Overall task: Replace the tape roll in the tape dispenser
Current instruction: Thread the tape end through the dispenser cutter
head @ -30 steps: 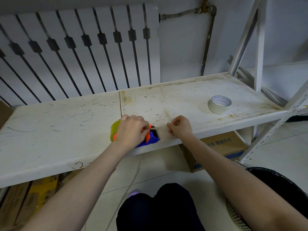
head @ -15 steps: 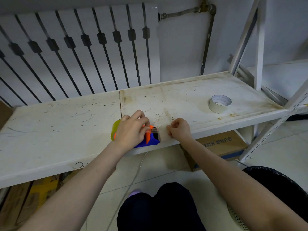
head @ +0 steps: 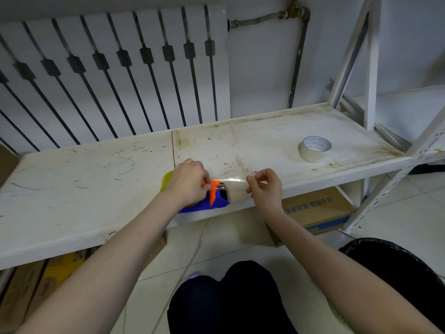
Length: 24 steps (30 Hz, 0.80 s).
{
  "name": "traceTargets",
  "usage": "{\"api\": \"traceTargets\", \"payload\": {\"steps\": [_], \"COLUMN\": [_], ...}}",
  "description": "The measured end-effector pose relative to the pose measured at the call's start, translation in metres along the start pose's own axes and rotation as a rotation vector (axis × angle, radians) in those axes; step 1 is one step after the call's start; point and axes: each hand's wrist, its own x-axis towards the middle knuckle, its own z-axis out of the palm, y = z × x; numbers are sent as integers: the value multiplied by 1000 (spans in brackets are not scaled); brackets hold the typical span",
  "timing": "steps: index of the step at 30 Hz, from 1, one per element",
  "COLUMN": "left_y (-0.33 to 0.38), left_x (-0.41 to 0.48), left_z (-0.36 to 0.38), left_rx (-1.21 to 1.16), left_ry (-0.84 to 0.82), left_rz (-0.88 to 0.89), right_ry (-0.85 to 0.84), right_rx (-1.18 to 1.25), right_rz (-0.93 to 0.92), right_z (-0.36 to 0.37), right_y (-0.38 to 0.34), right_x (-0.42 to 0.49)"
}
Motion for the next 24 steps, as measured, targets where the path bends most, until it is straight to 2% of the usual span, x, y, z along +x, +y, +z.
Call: {"api": "traceTargets", "payload": {"steps": [3,8,10,13,15,20,24], "left_y": [0,-4,-6,-11,-13,-10,-3], "left_x": [-2,-1,-1,-1,1,7,13], "left_z": [-2,-11,-13,-14,-14,-12,-11], "left_rx": [6,-180,-175,-193,-222,-250,-316], "left_ry": [-38,-81,-83,-67,-70,-78,-33], "left_rz": [-13,-75,-73,-94,-113,-161,-218], "right_ry": [39,55,35,39,43,-38,-132], "right_rx": [49,91,51,-134,-195,106,43], "right_rz": [-28,-107,-129,-137,-99,94,128], "right_z": [3,2,3,6,9,9,1], "right_y": [-1,-12,-17,-22,-25,-36,-41], "right_x": [-7,-6,-3,3,4,3,2]}}
